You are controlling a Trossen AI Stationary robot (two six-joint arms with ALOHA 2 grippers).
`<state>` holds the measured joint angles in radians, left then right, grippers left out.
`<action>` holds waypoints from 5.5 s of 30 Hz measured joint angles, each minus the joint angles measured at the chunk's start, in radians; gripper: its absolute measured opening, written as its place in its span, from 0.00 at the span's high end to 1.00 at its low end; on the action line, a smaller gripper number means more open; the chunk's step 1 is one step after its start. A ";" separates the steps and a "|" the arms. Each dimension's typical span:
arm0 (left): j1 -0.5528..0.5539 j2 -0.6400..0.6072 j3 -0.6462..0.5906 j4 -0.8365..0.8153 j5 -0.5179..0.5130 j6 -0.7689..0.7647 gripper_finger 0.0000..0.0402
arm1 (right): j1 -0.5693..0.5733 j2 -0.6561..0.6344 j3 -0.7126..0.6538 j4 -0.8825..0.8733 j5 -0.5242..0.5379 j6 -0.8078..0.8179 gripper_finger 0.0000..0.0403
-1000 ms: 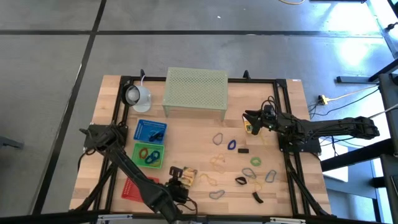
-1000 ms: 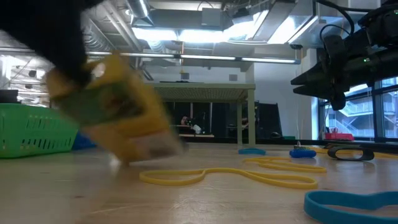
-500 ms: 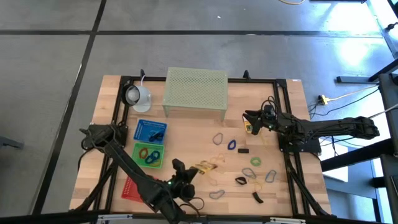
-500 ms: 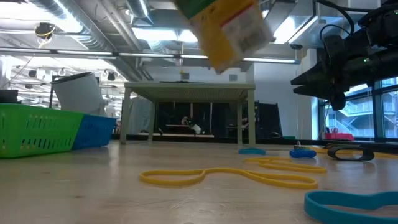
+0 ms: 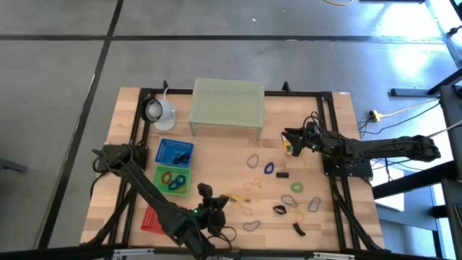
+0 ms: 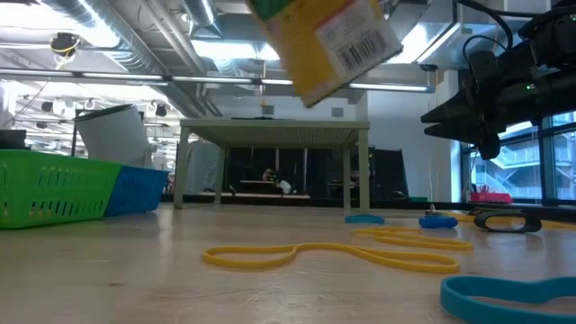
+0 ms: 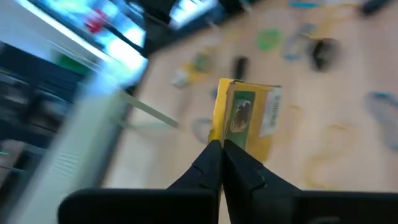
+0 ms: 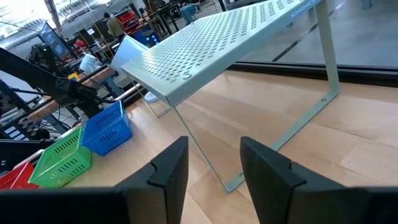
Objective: Pick & Place Office Desk Supplies
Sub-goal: Put the yellow crayon box into the red bin, then put the blue rubber band into the blue bin
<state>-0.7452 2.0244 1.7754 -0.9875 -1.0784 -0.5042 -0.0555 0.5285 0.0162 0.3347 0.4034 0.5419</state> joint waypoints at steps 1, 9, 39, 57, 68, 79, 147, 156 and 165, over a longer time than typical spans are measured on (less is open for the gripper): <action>0.000 -0.009 0.014 -0.026 0.054 -0.028 1.00 | 0.000 0.000 0.000 0.000 0.000 0.000 0.64; -0.001 -0.062 0.186 -0.378 0.517 -0.370 0.99 | 0.000 0.000 0.000 -0.001 0.000 0.000 0.64; -0.271 -0.086 0.104 -0.583 0.897 -0.634 0.99 | 0.000 0.000 0.000 -0.007 0.032 0.000 0.64; -0.215 -0.086 -0.116 -0.584 1.022 -0.645 0.99 | 0.000 0.000 0.000 -0.008 0.061 0.022 0.64; -0.152 -0.086 -0.118 -0.584 1.022 -0.792 0.90 | 0.000 0.000 0.000 -0.059 0.150 0.084 0.64; -0.156 -0.086 -0.118 -0.539 1.021 -0.923 0.73 | 0.000 0.000 0.000 -0.114 0.155 0.138 0.64; 0.401 -0.085 -0.512 0.695 0.425 -0.024 0.65 | 0.000 0.000 0.000 -0.066 0.052 0.078 0.64; 0.510 -0.015 -0.511 1.006 0.582 0.244 0.56 | 0.000 0.000 0.000 -0.066 0.052 0.071 0.64; 0.557 0.109 -0.512 1.138 0.628 0.334 0.56 | 0.000 0.000 0.000 -0.066 0.052 0.037 0.64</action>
<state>-0.1886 2.1332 1.2633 0.1502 -0.4503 -0.1698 -0.0555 0.5289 0.0164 0.2687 0.4557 0.5791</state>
